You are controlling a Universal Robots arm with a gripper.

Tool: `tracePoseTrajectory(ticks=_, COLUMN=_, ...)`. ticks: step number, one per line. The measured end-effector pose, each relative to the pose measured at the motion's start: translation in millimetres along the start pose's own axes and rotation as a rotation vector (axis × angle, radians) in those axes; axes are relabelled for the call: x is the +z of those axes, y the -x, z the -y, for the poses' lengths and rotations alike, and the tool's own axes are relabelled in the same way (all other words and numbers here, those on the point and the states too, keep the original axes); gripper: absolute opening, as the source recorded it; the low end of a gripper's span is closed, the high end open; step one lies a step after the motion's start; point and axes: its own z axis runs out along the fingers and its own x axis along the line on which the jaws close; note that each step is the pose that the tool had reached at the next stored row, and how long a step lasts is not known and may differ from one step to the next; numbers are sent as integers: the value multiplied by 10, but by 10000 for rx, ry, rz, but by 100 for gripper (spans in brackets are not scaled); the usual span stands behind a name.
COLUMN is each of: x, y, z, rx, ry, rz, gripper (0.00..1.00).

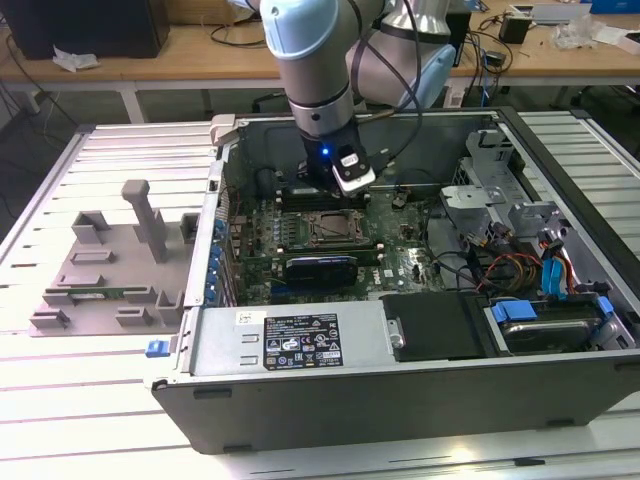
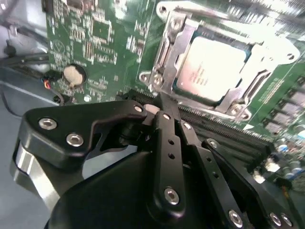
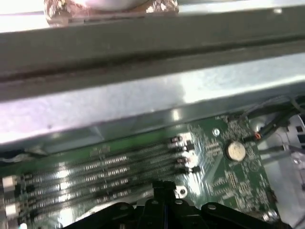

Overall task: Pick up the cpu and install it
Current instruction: 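Install the first cpu locking lever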

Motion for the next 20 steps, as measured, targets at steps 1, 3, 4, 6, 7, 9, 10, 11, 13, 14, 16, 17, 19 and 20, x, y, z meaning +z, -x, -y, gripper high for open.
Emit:
tracePoseTrajectory(ticks=1, x=-7, y=2, z=-2, rx=-85, ry=-349, rz=76, gripper=11)
tracePoseTrajectory(ticks=3, x=-6, y=4, z=-3, rx=-171, ry=-705, rz=154, gripper=11)
tracePoseTrajectory(ticks=4, x=-7, y=6, z=-2, rx=-231, ry=-953, rz=199, gripper=11)
tracePoseTrajectory(ticks=6, x=-4, y=11, z=-4, rx=-343, ry=-1435, rz=276, gripper=11)
tracePoseTrajectory(ticks=7, x=-3, y=18, z=-6, rx=-401, ry=-1699, rz=293, gripper=11)
tracePoseTrajectory(ticks=9, x=2, y=43, z=-11, rx=-461, ry=-1978, rz=260, gripper=11)
tracePoseTrajectory(ticks=10, x=2, y=44, z=-11, rx=-461, ry=-1984, rz=254, gripper=11)
tracePoseTrajectory(ticks=11, x=2, y=44, z=-11, rx=-460, ry=-1985, rz=253, gripper=11)
tracePoseTrajectory(ticks=13, x=9, y=61, z=-15, rx=-445, ry=-2092, rz=-218, gripper=11)
tracePoseTrajectory(ticks=14, x=15, y=82, z=-19, rx=-430, ry=-2163, rz=-528, gripper=11)
tracePoseTrajectory(ticks=16, x=29, y=140, z=-32, rx=-408, ry=-2294, rz=-1118, gripper=11)
tracePoseTrajectory(ticks=17, x=32, y=152, z=-34, rx=-404, ry=-2335, rz=-1304, gripper=11)
tracePoseTrajectory(ticks=19, x=33, y=155, z=-35, rx=-396, ry=-2373, rz=-1476, gripper=11)
tracePoseTrajectory(ticks=20, x=33, y=155, z=-35, rx=-395, ry=-2374, rz=-1476, gripper=11)
